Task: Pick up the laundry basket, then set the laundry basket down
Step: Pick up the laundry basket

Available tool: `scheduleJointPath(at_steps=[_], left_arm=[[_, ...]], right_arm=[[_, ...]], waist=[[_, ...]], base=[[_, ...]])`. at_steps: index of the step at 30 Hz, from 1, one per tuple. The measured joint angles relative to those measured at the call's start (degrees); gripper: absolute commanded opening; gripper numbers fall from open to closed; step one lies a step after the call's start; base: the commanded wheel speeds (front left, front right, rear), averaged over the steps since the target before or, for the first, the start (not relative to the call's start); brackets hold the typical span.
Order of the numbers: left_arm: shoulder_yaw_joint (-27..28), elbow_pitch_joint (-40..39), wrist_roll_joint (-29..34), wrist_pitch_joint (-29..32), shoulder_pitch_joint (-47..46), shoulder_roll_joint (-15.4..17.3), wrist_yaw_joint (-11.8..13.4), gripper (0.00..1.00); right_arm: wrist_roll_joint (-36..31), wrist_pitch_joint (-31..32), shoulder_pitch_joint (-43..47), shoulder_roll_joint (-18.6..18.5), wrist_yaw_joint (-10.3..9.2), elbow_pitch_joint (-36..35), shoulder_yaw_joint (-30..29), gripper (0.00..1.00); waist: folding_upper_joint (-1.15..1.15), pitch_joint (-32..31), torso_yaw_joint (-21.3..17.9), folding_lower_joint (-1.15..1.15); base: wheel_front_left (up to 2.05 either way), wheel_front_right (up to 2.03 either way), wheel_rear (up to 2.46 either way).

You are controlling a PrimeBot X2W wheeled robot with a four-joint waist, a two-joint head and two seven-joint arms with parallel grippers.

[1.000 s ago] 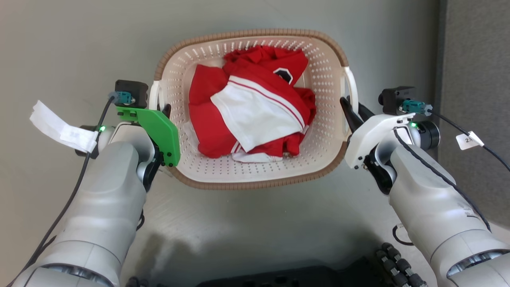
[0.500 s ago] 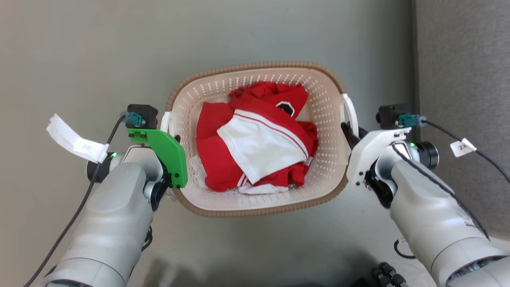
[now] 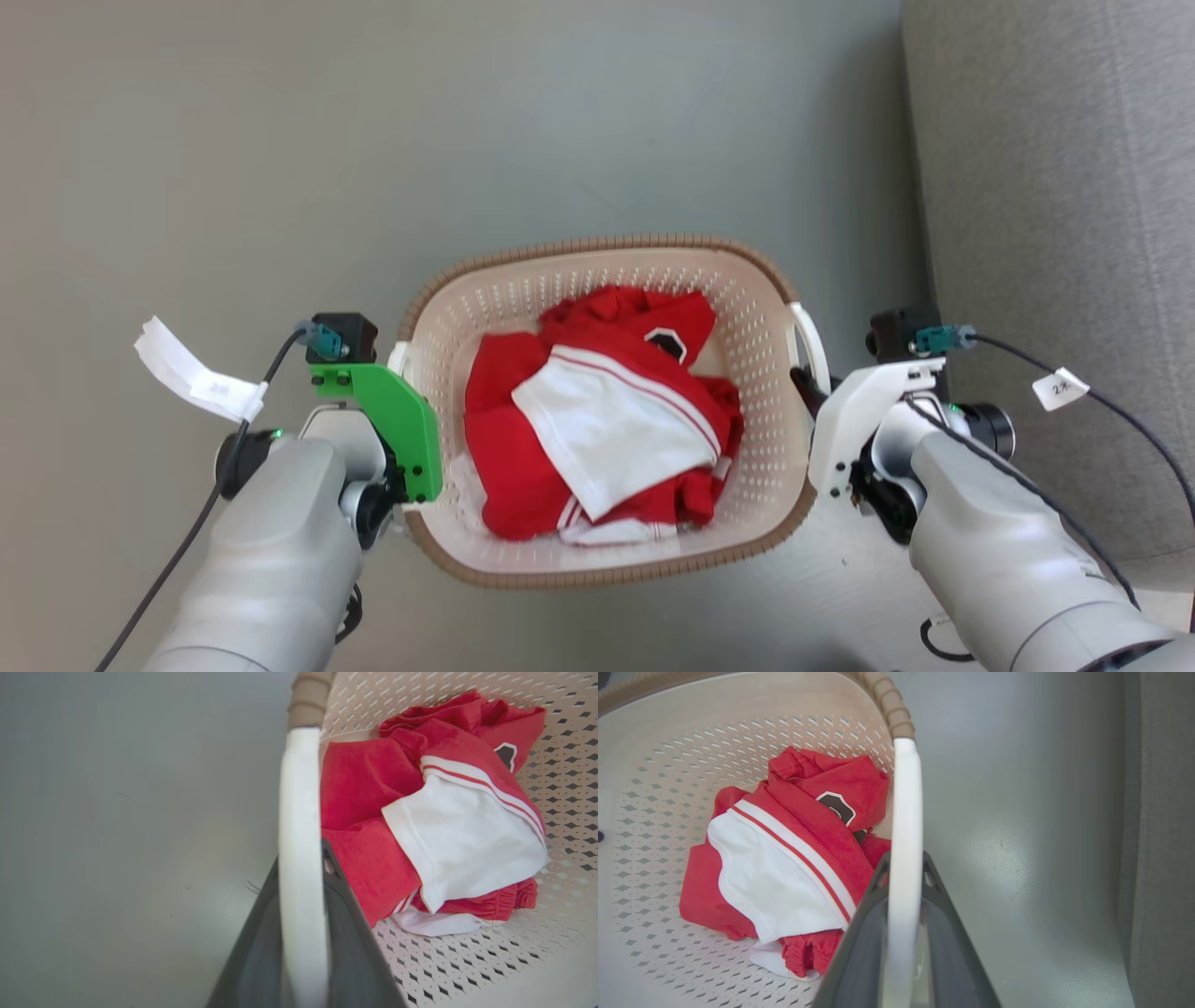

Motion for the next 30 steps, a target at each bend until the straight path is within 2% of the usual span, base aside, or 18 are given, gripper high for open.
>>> scheduleJointPath(at_steps=[15,30], left_arm=[[-1.2,0.8,-4.8,5.8,3.2,0.0,0.0,0.0],[-1.7,1.7,-8.4,9.8,6.5,0.3,0.0,0.0]], right_arm=[[4.4,5.6,3.1,0.1,0.0,0.6,2.7,0.0],[8.1,11.9,5.5,-0.1,-0.01,-0.2,6.3,0.0]], waist=[[0.0,-11.3,-1.1,0.0],[0.0,-20.1,-1.6,0.0]], base=[[0.0,0.0,0.0],[0.0,0.0,0.0]])
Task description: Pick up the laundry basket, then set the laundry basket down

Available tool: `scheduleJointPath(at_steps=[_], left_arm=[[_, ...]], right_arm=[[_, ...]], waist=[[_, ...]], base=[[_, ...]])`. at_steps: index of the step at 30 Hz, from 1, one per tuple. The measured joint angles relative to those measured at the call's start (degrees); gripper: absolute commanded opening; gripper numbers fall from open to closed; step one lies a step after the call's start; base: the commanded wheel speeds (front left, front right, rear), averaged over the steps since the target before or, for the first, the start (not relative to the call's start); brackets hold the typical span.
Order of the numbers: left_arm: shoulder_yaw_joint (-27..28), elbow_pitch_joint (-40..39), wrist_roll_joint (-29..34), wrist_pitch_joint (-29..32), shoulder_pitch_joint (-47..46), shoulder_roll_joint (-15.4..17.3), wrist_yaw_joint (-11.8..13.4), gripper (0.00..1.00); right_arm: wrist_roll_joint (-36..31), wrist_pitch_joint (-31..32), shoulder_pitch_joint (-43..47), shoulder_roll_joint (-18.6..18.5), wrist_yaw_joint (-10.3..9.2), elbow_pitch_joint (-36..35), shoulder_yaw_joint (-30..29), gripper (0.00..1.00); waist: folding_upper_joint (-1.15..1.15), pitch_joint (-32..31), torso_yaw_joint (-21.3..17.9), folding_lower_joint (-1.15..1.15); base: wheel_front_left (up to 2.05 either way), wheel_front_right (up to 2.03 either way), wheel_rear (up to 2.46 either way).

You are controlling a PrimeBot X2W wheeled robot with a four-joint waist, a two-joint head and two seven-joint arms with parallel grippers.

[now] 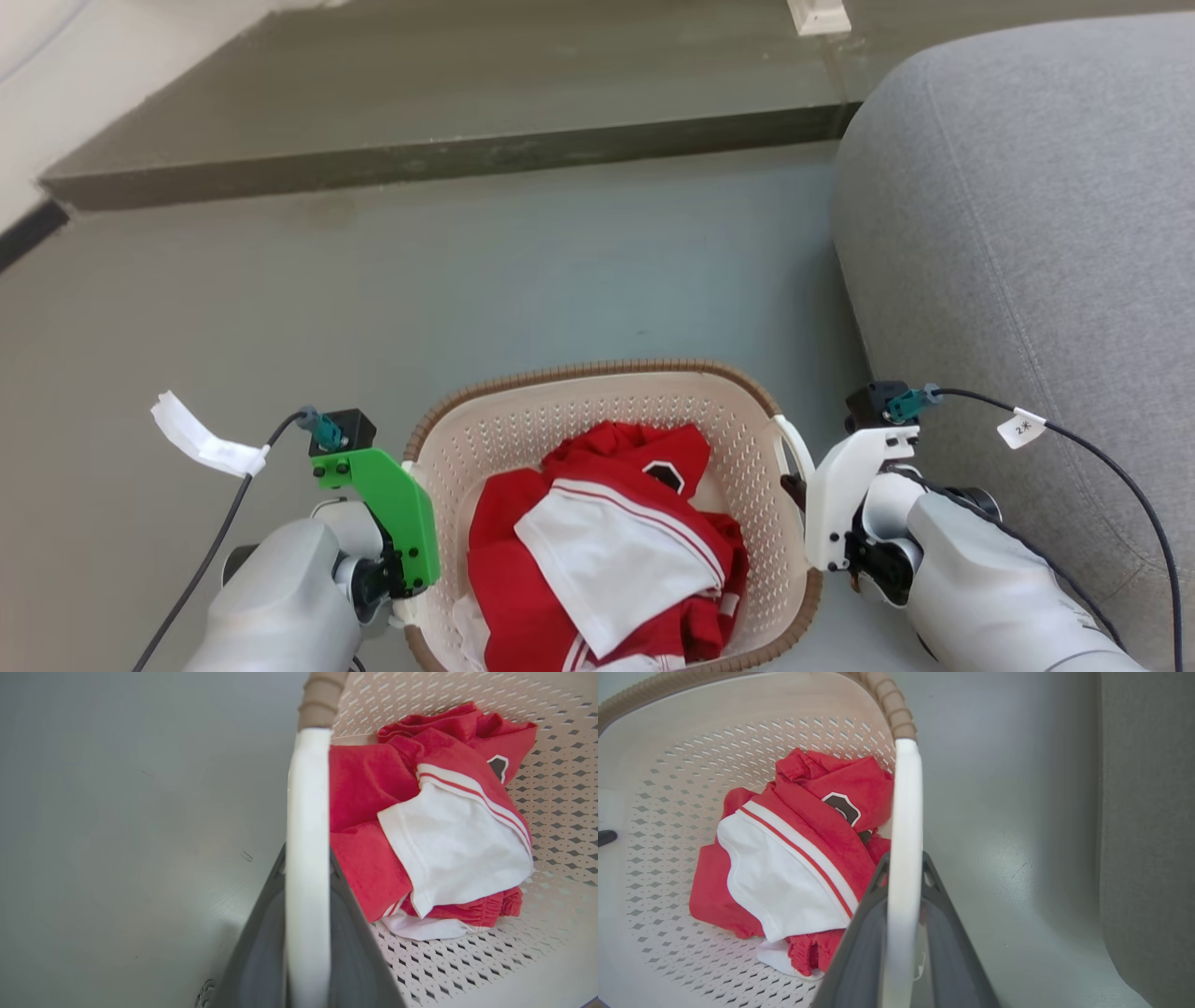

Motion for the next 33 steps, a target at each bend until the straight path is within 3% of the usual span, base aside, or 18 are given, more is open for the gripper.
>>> scheduleJointPath(at_steps=[20,33], left_arm=[[-0.1,1.5,-3.0,4.7,3.6,0.0,0.0,0.0],[-0.3,1.7,-4.2,5.3,4.0,0.1,0.0,0.0]], right_arm=[[3.9,5.0,3.1,0.0,0.0,-0.2,2.7,0.0],[5.9,5.6,3.2,0.0,0.0,0.0,3.1,0.0]], waist=[[0.0,-8.3,-0.7,0.0],[0.0,-9.1,-1.4,0.0]], base=[[0.0,0.0,0.0],[0.0,0.0,0.0]])
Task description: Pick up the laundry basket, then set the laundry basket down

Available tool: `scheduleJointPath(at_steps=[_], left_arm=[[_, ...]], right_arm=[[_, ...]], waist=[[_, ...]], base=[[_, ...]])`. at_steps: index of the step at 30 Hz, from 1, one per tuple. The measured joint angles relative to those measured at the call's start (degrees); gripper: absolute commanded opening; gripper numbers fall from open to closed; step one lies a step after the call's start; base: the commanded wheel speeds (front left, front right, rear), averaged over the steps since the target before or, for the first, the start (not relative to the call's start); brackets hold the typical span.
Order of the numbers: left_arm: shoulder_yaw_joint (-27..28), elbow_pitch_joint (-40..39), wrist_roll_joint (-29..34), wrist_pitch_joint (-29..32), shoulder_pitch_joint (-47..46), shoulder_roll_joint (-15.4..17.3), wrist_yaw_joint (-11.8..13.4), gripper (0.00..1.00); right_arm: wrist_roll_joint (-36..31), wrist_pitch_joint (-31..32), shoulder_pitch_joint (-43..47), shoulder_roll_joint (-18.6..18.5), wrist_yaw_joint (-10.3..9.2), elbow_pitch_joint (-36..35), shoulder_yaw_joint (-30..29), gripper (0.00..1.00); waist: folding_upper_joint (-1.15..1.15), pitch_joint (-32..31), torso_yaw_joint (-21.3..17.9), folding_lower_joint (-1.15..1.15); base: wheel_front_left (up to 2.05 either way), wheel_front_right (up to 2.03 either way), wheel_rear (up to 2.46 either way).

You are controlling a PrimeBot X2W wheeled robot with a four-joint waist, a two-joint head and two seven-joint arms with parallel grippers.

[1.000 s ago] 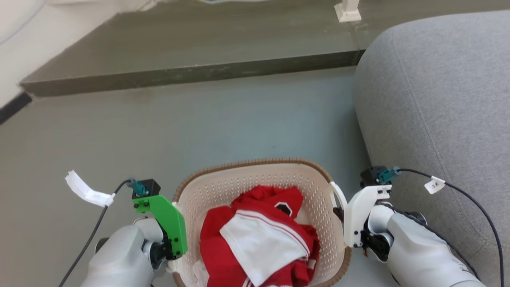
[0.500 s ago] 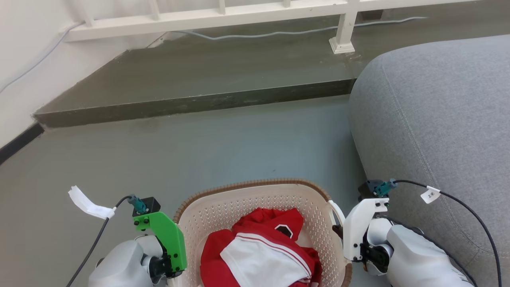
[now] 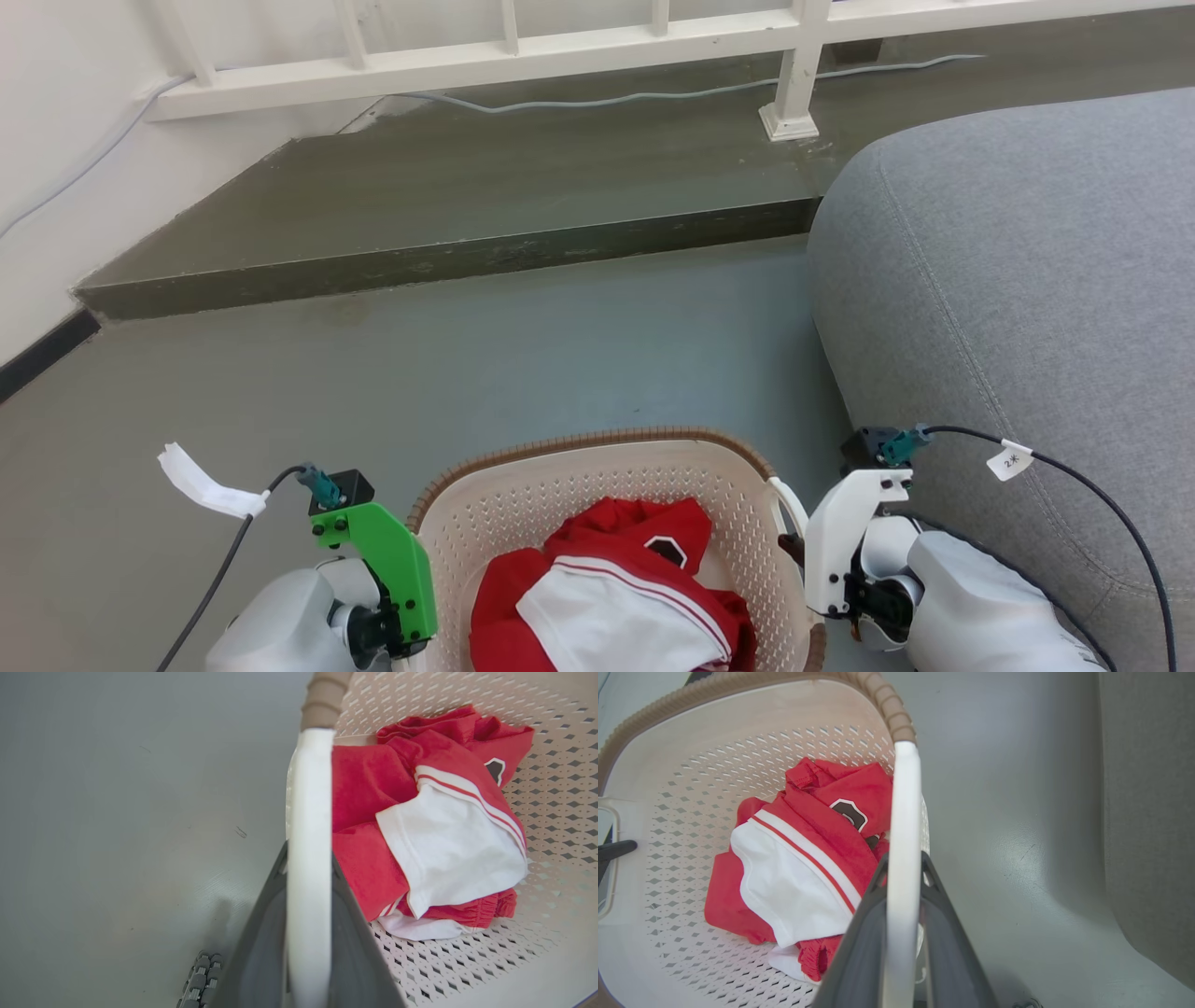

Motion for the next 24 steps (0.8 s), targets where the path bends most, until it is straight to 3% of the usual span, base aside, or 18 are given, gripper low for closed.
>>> scheduleJointPath(at_steps=[24], left_arm=[[-1.0,-0.1,-0.5,0.0,0.0,0.4,0.0,0.0]], right_arm=[[2.1,0.0,0.0,0.1,0.0,0.4,0.7,0.0]], waist=[[0.0,-0.1,0.2,0.0]], base=[[0.0,0.0,0.0]])
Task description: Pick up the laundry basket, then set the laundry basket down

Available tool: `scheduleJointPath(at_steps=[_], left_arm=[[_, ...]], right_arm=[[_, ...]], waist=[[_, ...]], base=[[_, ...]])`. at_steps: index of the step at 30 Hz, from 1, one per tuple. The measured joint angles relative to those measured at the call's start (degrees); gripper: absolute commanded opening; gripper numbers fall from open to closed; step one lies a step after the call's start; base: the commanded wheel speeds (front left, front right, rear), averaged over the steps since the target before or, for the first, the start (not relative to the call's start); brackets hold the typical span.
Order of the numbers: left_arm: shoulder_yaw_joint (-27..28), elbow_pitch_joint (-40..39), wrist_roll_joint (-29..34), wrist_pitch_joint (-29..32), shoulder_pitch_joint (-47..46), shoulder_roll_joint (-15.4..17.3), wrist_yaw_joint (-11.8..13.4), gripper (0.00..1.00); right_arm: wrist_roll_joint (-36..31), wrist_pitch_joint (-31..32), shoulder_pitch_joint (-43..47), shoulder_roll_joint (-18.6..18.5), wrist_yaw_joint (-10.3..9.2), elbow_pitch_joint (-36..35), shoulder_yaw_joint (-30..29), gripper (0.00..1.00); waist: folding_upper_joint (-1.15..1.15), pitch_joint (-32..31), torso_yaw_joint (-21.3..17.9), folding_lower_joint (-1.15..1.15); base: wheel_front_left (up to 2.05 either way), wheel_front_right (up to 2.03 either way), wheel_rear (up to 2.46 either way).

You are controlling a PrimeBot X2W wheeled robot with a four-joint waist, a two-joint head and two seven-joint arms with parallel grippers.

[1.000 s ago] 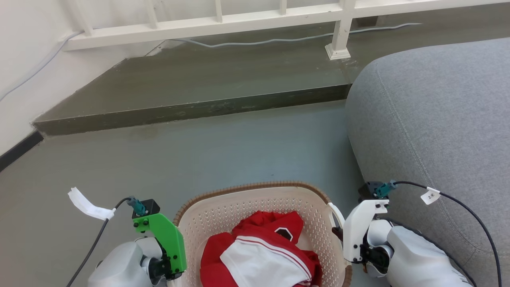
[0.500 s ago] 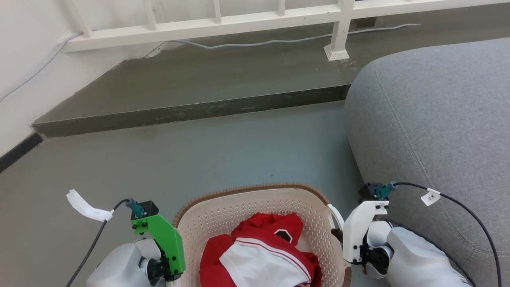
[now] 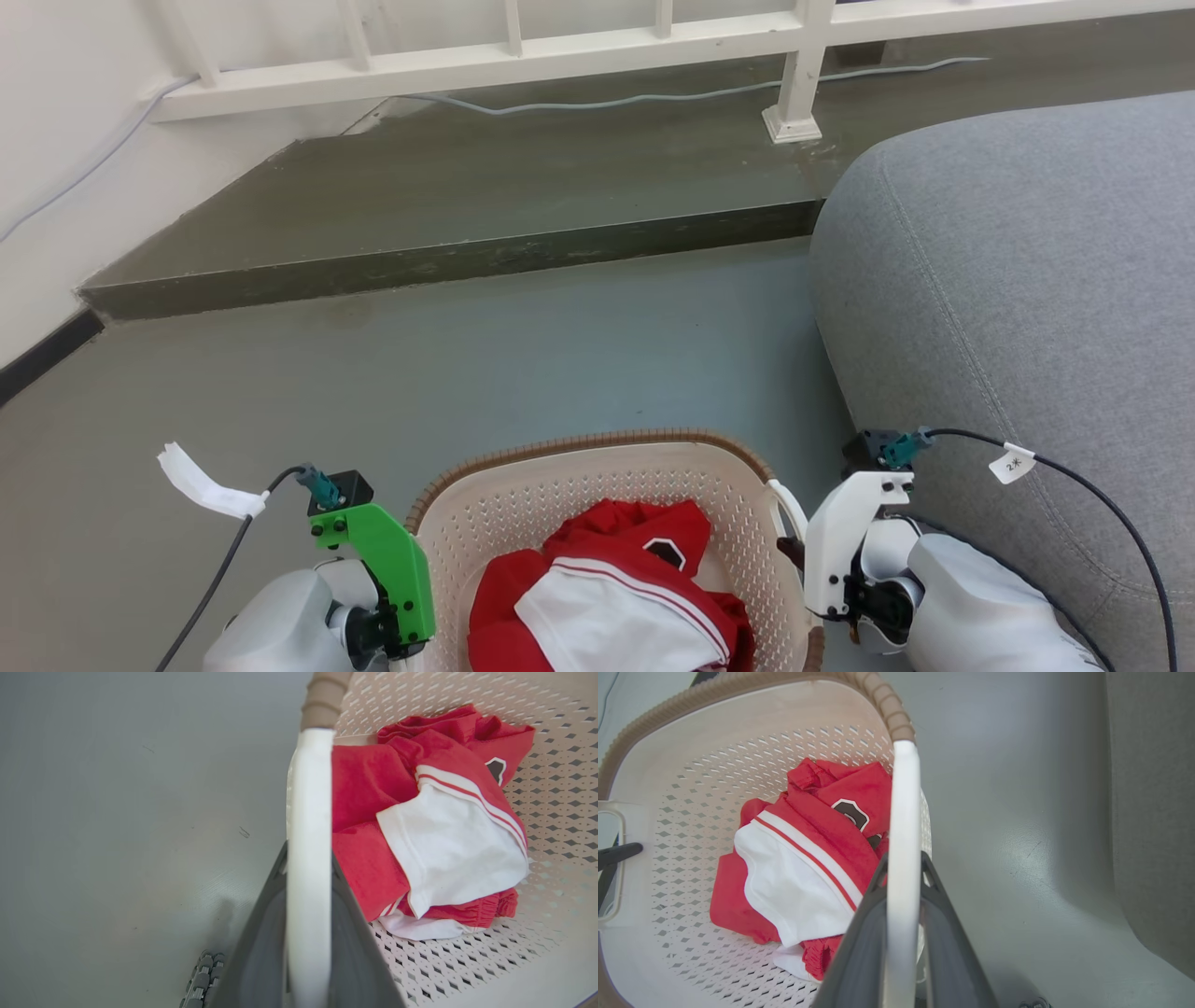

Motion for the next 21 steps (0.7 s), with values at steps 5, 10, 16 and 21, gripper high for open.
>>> scheduleJointPath(at_steps=[5,10,16,21], left_arm=[[-0.4,-0.1,0.0,-0.3,0.0,0.0,0.0,0.0],[-0.6,-0.2,0.0,-0.5,0.2,0.0,0.0,0.0],[-0.6,-0.3,-0.1,-1.4,0.6,0.0,0.0,0.0],[-0.7,-0.5,-0.1,-2.7,0.6,0.0,0.0,0.0]], right_arm=[[0.0,0.0,0.0,0.1,0.0,0.4,0.2,0.0],[1.1,-0.2,0.0,0.1,0.0,0.7,0.1,0.0],[1.1,-1.3,0.0,0.2,-0.03,0.9,0.2,0.0],[1.1,-3.0,-0.3,0.3,-0.34,0.9,0.2,0.0]], waist=[[0.0,-0.1,0.1,0.0],[0.0,-0.2,0.0,0.0],[0.0,0.3,-0.1,0.0],[0.0,1.4,-0.2,0.0]], base=[[0.0,0.0,0.0],[0.0,0.0,0.0],[0.0,0.0,0.0],[0.0,0.0,0.0]])
